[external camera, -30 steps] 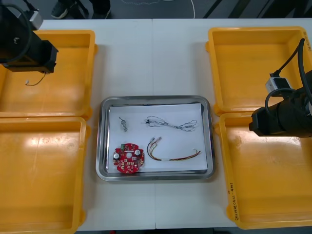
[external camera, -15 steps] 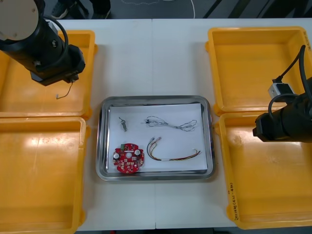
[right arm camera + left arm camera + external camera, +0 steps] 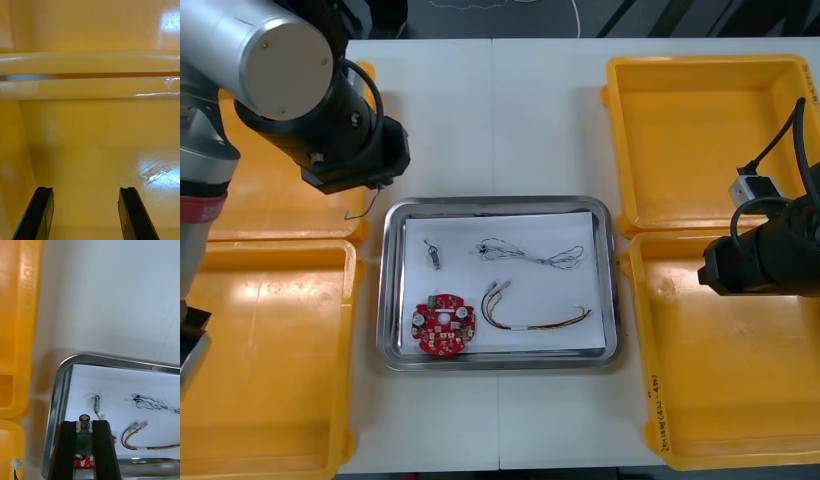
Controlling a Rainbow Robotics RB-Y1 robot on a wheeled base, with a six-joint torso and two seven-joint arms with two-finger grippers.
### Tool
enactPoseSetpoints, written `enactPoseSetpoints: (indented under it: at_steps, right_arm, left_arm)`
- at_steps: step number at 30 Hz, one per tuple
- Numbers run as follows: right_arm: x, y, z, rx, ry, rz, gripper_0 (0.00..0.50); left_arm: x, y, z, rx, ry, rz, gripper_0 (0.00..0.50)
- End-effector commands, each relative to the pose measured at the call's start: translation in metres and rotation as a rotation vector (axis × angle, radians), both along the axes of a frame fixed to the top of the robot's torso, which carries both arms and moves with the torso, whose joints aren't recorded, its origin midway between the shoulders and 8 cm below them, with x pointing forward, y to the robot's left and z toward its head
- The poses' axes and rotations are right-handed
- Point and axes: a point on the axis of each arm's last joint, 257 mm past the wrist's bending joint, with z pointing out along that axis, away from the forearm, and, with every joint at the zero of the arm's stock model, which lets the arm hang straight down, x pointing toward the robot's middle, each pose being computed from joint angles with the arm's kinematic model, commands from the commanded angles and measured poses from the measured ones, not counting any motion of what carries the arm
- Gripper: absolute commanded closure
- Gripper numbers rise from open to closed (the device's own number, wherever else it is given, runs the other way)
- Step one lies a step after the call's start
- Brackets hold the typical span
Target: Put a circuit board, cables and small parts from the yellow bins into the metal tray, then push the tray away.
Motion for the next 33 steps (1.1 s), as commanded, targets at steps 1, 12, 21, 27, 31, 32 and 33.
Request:
enactPoseSetpoints:
  at_steps: [1, 12, 21, 27, 31, 32, 33]
  right_arm:
    - [-0.001, -0.017, 0.012, -0.012, -0.024, -0.055, 0.0]
    - [-0.002, -0.018, 0.011, -0.013, -0.022, -0.055, 0.0]
    - [-0.002, -0.018, 0.011, -0.013, -0.022, -0.055, 0.0]
    - [-0.002, -0.019, 0.012, -0.017, -0.022, -0.051, 0.0]
    - [-0.002, -0.019, 0.012, -0.018, -0.023, -0.052, 0.0]
    - [-0.002, -0.019, 0.012, -0.018, -0.023, -0.052, 0.0]
    - [-0.002, -0.019, 0.012, -0.018, -0.023, -0.05, 0.0]
  left_arm:
    - [-0.002, -0.041, 0.016, -0.037, -0.043, 0.005, 0.5]
    - [-0.01, -0.07, -0.019, 0.011, 0.009, 0.005, 0.5]
    - [-0.016, -0.079, -0.057, 0.049, 0.074, 0.012, 0.5]
    - [-0.013, -0.09, -0.072, 0.017, 0.05, 0.005, 0.5]
    - [-0.012, -0.094, -0.078, 0.006, 0.042, 0.001, 0.5]
    - [-0.012, -0.093, -0.081, 0.007, 0.04, 0.003, 0.5]
    - [-0.011, -0.093, -0.081, 0.004, 0.038, 0.004, 0.5]
